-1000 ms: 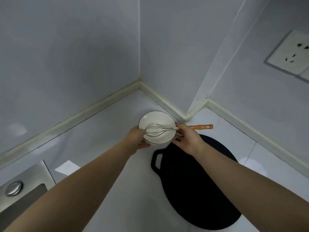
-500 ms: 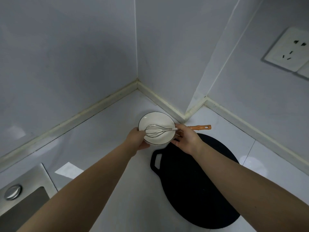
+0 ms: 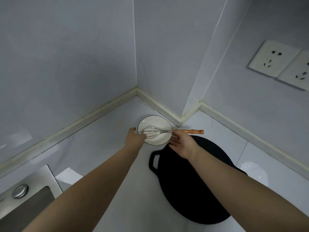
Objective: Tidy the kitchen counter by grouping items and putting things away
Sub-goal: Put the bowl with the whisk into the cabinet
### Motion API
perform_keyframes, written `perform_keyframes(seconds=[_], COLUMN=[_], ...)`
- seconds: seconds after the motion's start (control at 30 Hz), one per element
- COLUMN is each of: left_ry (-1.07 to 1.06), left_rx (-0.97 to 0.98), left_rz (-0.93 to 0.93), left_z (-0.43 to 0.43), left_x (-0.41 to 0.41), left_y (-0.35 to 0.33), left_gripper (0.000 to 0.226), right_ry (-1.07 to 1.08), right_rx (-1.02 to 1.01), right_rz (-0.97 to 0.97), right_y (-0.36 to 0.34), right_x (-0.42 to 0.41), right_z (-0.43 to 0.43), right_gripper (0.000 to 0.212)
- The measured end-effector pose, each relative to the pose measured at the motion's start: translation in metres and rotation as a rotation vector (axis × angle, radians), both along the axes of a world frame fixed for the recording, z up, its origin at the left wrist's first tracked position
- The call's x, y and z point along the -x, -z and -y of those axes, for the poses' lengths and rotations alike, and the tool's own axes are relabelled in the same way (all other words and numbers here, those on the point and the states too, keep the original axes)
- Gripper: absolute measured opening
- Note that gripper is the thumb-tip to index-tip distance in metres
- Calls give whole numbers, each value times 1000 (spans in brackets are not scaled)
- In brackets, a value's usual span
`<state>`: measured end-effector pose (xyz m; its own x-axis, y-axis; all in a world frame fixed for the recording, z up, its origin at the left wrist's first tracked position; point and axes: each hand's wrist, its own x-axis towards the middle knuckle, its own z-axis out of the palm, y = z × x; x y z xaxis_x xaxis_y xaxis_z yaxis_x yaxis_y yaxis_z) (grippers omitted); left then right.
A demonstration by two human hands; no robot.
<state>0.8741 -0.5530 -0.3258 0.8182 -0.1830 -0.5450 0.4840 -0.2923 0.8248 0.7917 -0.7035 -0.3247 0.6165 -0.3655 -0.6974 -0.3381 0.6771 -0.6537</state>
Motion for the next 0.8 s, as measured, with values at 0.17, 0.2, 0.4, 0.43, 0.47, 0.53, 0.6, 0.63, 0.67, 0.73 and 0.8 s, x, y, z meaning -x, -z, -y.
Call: perform_keyframes(seconds=[0.17, 0.2, 0.4, 0.43, 0.47, 0.53, 0.6, 0.63, 0.67, 0.73, 0.8], left_ry=[56, 70, 209, 263, 319, 445, 578, 651, 720, 862, 926], left_rx=[-68, -84, -182, -191, -202, -235, -307, -359, -430, -610, -769], left_rz=[131, 152, 335, 367, 395, 510, 687, 793, 887, 1089, 1257], left_z=[-3, -4, -1, 0, 2, 3, 6, 8, 10, 16, 21], left_x=[12, 13, 31, 36, 39, 51, 62, 68, 71, 84, 99], left_y=[-20, -22, -51, -56, -59, -68, -75, -79, -82, -93, -110], left_gripper=[63, 63, 66, 65, 65, 65, 64, 63, 62, 61, 63], right_ry=[-20, -22, -271, -327, -373, -432, -500, -530, -561, -561, -547], right_rx=[28, 31, 363, 483, 606, 871, 1137, 1273, 1406, 1616, 1781], right_rz=[-38, -51, -203, -233, -245, -226, -204, -204, -203, -220, -260], right_y=[-15, -17, -45, -49, -52, -60, -74, -80, -85, -100, -115], right_x=[14, 15, 41, 45, 47, 58, 73, 82, 89, 111, 129], right_z=[-3, -4, -11, -13, -14, -13, -11, -9, -7, -2, 5], right_gripper=[44, 46, 29, 28, 29, 38, 42, 45, 48, 53, 54])
